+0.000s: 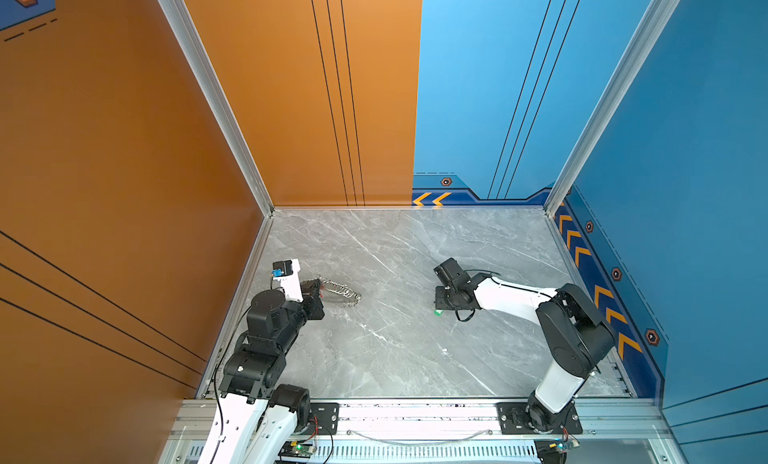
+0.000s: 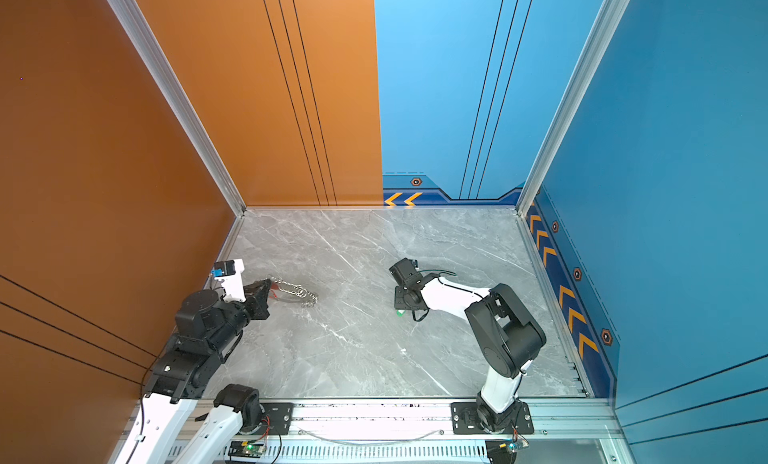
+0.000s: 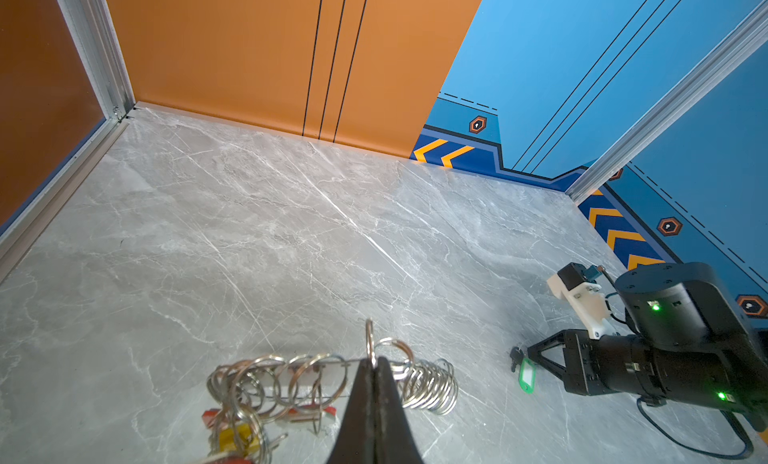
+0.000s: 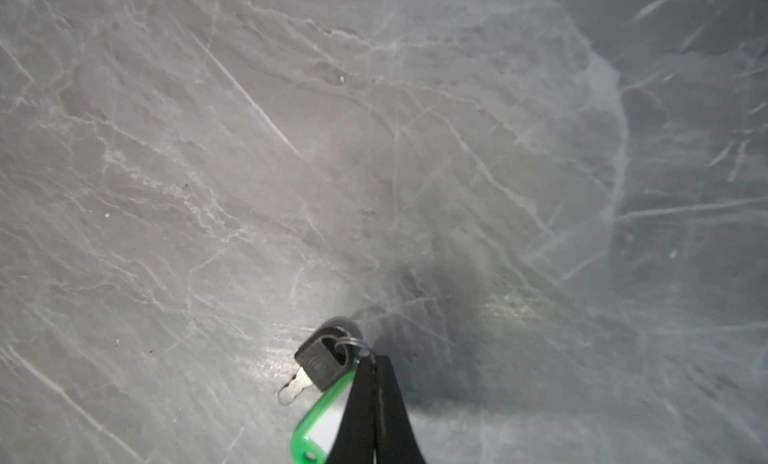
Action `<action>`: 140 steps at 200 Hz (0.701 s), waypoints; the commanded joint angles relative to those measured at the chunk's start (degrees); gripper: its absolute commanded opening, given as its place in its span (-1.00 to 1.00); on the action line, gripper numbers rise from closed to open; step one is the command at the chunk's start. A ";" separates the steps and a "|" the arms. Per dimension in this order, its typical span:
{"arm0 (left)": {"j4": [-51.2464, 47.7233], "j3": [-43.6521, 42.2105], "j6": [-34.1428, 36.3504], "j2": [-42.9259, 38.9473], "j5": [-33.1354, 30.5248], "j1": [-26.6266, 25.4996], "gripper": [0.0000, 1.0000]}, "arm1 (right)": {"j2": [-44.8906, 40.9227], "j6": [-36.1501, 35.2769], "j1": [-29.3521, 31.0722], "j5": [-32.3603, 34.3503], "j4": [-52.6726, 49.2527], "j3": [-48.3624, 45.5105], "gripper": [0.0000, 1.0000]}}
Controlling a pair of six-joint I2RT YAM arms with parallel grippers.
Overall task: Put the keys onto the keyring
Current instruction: 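Lift the green-tag key off the table with the right gripper, then carry the key toward the ring coil while left gripper raises the coil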
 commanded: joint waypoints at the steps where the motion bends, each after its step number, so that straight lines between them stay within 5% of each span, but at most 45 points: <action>1: 2.83 -0.34 -0.52 -0.14 0.68 0.16 -0.99 | -2.08 -0.74 0.33 1.81 -2.35 -0.12 -0.99; 92: 5.40 -0.75 -1.60 3.05 4.96 -1.45 -1.00 | -16.12 -13.27 2.62 1.86 -1.55 -2.68 -1.00; 140: 11.89 -1.34 -0.76 8.76 5.89 -12.06 -1.00 | -30.86 -22.14 2.99 -6.22 6.96 -9.63 -1.00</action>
